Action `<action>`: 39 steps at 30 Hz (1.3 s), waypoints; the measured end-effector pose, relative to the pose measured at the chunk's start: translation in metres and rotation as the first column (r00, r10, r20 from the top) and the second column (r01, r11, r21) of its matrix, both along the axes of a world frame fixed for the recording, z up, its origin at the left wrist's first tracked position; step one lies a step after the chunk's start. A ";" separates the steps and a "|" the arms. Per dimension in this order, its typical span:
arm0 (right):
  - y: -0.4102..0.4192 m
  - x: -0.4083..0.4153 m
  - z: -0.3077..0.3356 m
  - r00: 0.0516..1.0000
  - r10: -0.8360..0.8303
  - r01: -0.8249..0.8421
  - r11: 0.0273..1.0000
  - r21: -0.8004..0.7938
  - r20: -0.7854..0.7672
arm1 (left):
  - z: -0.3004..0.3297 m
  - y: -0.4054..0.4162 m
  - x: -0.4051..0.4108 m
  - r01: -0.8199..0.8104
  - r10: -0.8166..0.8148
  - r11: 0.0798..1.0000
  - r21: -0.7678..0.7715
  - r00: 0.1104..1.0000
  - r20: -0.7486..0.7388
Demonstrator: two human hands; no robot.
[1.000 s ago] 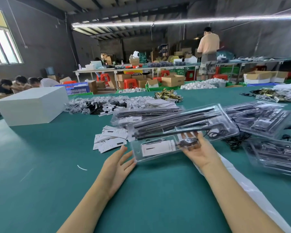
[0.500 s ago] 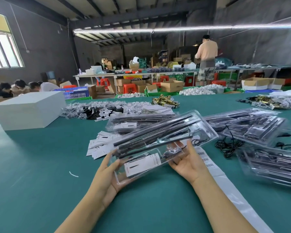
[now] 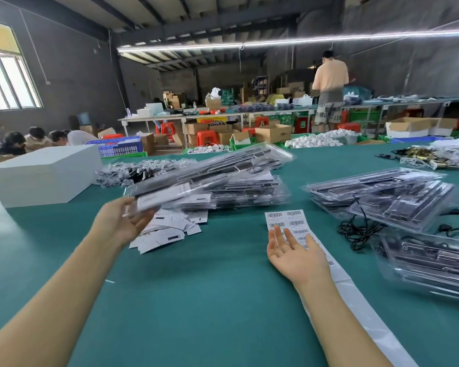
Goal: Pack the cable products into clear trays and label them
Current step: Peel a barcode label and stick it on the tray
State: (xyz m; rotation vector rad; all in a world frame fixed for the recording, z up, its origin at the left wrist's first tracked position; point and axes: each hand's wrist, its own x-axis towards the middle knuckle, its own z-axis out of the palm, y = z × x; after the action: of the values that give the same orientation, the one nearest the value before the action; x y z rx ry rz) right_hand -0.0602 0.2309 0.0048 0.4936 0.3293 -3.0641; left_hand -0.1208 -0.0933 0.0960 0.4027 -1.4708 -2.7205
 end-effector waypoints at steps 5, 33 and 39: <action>0.000 0.000 0.000 1.000 0.010 -0.010 1.000 -0.023 -0.019 | 0.019 0.024 -0.047 0.061 -0.059 0.996 -0.061 0.997 0.041; 0.009 0.004 0.008 0.999 0.001 -0.010 0.983 -0.184 -0.049 | -0.094 0.182 0.057 -0.218 -0.581 -0.364 -0.906 0.813 0.038; 0.022 0.013 0.032 0.998 -0.061 0.068 0.966 -0.250 0.035 | -0.094 0.205 0.134 -0.330 -0.856 -0.284 -0.900 0.511 0.083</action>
State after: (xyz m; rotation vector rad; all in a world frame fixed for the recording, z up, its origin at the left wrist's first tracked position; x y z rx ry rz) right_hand -0.0476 0.2528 0.0364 0.5412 -0.0780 -3.0940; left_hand 0.0128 0.1118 0.0016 -1.3425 -2.7535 -0.2874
